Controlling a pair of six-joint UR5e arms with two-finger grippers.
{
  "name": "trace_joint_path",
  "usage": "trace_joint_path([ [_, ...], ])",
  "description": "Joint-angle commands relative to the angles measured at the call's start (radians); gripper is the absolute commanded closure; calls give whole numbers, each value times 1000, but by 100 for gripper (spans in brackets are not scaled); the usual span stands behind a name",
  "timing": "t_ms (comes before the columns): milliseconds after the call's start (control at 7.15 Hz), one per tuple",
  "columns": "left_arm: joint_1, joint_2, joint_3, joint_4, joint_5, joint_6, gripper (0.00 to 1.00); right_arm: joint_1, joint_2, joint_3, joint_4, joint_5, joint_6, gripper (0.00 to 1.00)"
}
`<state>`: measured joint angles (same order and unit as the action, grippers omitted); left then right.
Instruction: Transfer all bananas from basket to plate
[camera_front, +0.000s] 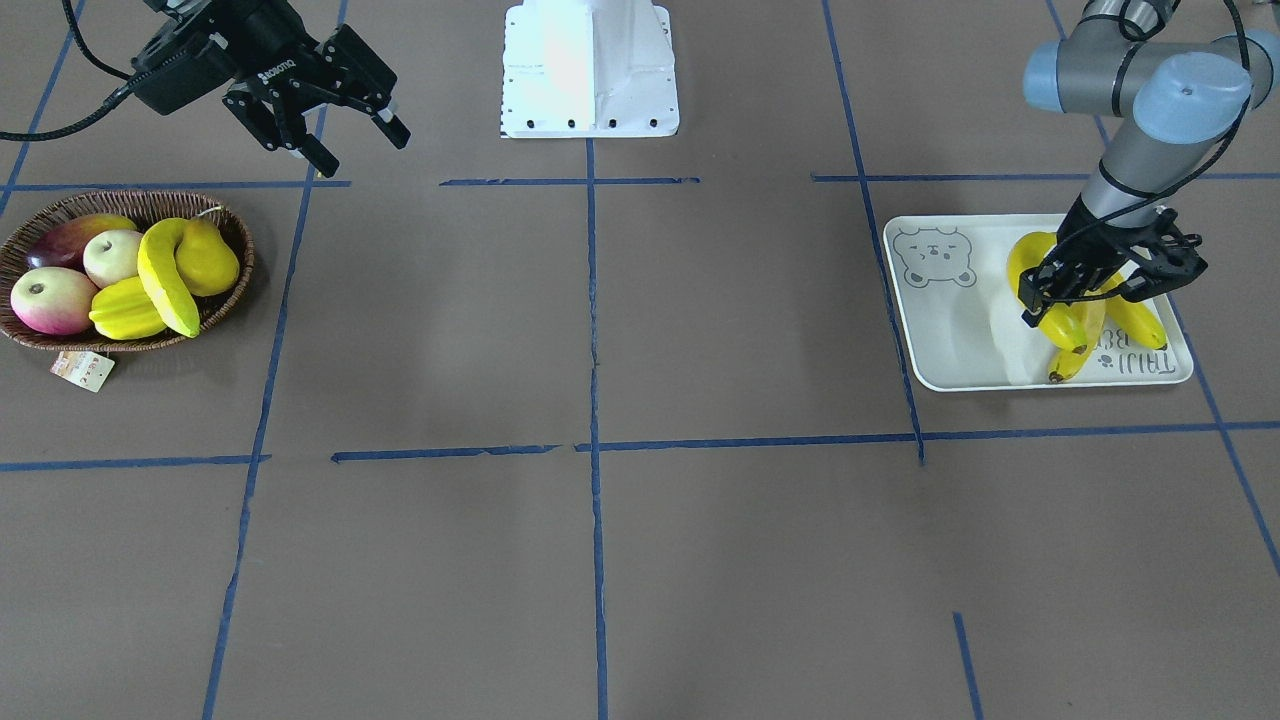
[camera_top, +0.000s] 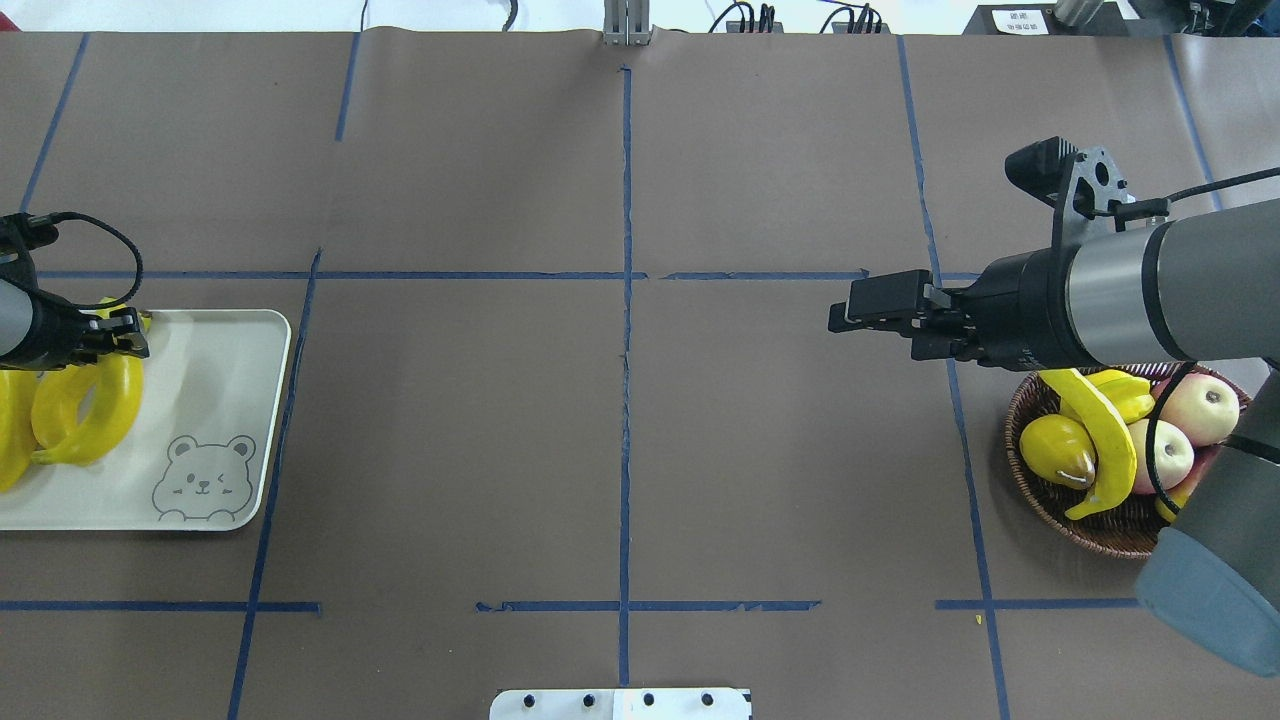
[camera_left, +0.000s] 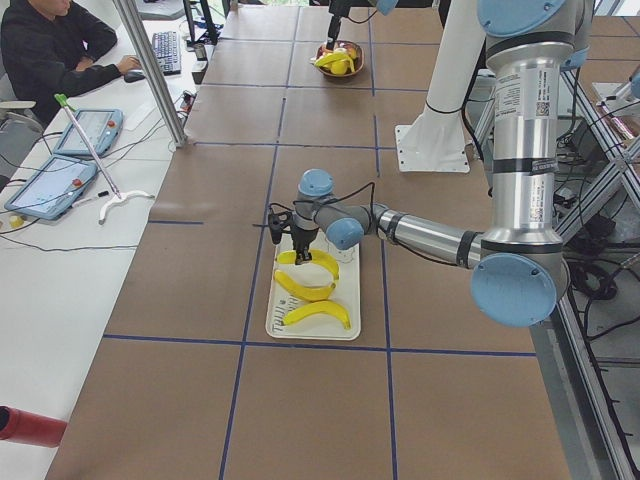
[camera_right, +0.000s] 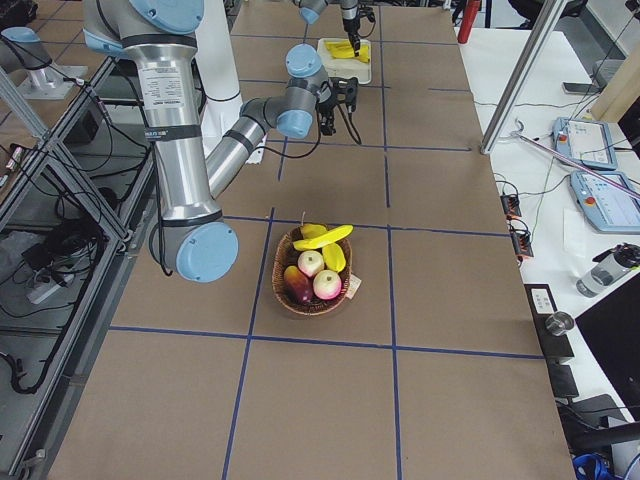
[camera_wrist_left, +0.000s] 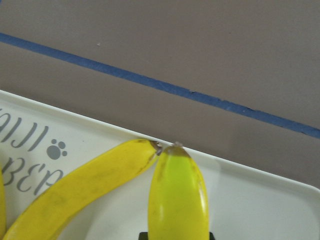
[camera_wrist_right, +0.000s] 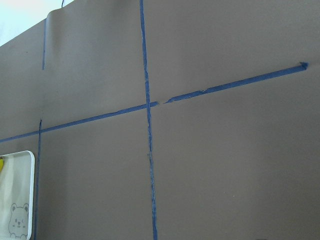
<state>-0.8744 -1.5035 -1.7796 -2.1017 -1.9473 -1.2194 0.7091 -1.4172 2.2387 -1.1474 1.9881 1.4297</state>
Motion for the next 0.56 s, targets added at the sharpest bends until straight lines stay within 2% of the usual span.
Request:
trace_joint_path([
  [0,53,8,2,2,-4,0,100,1,-20,-1,0,0,-2,0],
  [140,76,8,2,2,-4,0,92,1,-23,-1,0,0,-2,0],
  [280,87,25,2,0,-1,1,29,1,-23,1,0,0,0,0],
  [420,90,26,2,-9,2,3,1,1,-23,2,0,0,0,0],
])
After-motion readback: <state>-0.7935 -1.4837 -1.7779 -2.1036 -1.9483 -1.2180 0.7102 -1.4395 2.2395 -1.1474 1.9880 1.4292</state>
